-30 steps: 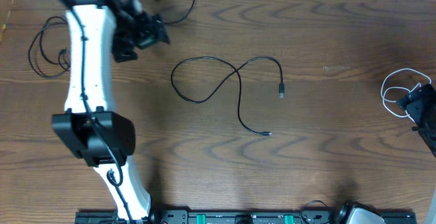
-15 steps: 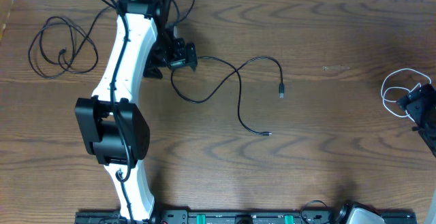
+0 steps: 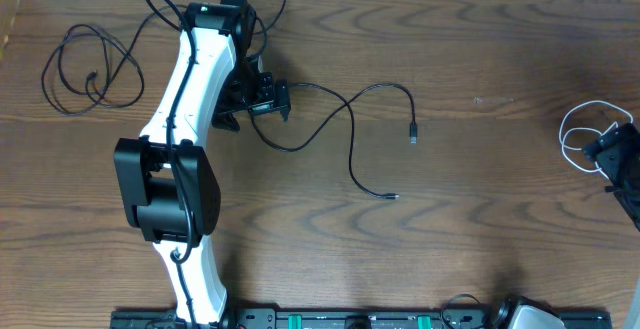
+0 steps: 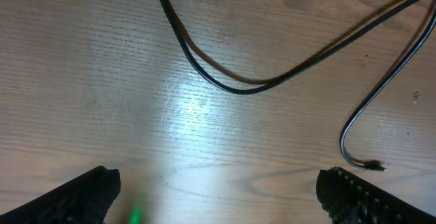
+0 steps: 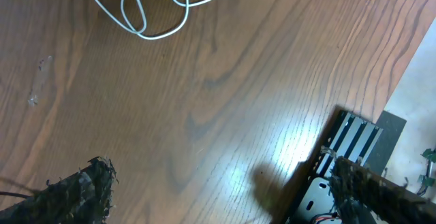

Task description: Untangle cables

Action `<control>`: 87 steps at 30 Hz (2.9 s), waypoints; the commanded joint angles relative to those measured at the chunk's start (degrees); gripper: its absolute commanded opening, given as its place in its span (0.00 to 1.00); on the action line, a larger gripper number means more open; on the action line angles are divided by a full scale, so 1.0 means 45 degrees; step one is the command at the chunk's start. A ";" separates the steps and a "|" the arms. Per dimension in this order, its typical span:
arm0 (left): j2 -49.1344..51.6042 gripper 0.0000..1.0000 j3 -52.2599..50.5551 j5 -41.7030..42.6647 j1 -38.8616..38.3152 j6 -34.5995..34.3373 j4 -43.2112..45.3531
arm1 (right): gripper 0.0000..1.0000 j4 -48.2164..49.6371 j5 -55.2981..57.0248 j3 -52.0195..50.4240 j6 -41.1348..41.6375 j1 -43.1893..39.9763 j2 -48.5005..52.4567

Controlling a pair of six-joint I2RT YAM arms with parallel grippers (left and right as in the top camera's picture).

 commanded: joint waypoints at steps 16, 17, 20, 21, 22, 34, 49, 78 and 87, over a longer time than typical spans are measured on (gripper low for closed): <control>0.0107 0.98 -0.0044 -0.2035 -0.2040 -0.0860 -0.0947 | 0.99 -0.0015 0.0121 0.0010 0.0194 -0.0058 -0.0019; 0.0102 0.98 -0.0044 -0.2259 -0.2084 -0.1010 -0.1122 | 0.99 -0.0015 0.0121 0.0010 0.0194 -0.0058 -0.0019; -0.0029 0.98 -0.0044 -0.2438 -0.2142 -0.1175 -0.1617 | 0.99 -0.0015 0.0121 0.0010 0.0194 -0.0058 -0.0019; -0.0102 0.98 -0.0044 -0.2438 -0.2142 -0.1175 -0.1719 | 0.99 -0.0015 0.0121 0.0010 0.0194 -0.0058 -0.0019; -0.0199 0.98 -0.0044 -0.2424 -0.2142 -0.1175 -0.1812 | 0.99 -0.0015 0.0121 0.0010 0.0194 -0.0058 -0.0019; -0.3220 0.98 -0.0340 -0.2414 -0.2579 -0.1617 -0.2516 | 0.99 -0.0015 0.0121 0.0010 0.0194 -0.0058 -0.0019; -0.6776 0.98 -0.3555 -0.2851 -0.4279 -0.3089 -0.1982 | 0.99 -0.0015 0.0121 0.0010 0.0194 -0.0058 -0.0019; -0.9981 0.98 -0.3628 -0.3944 -0.3793 -0.3614 -0.3434 | 0.99 -0.0015 0.0121 0.0010 0.0194 -0.0063 -0.0019; -1.0593 0.98 -0.3628 -0.3954 -0.3789 -0.3755 -0.3662 | 0.99 -0.0015 0.0121 0.0010 0.0194 -0.0058 -0.0019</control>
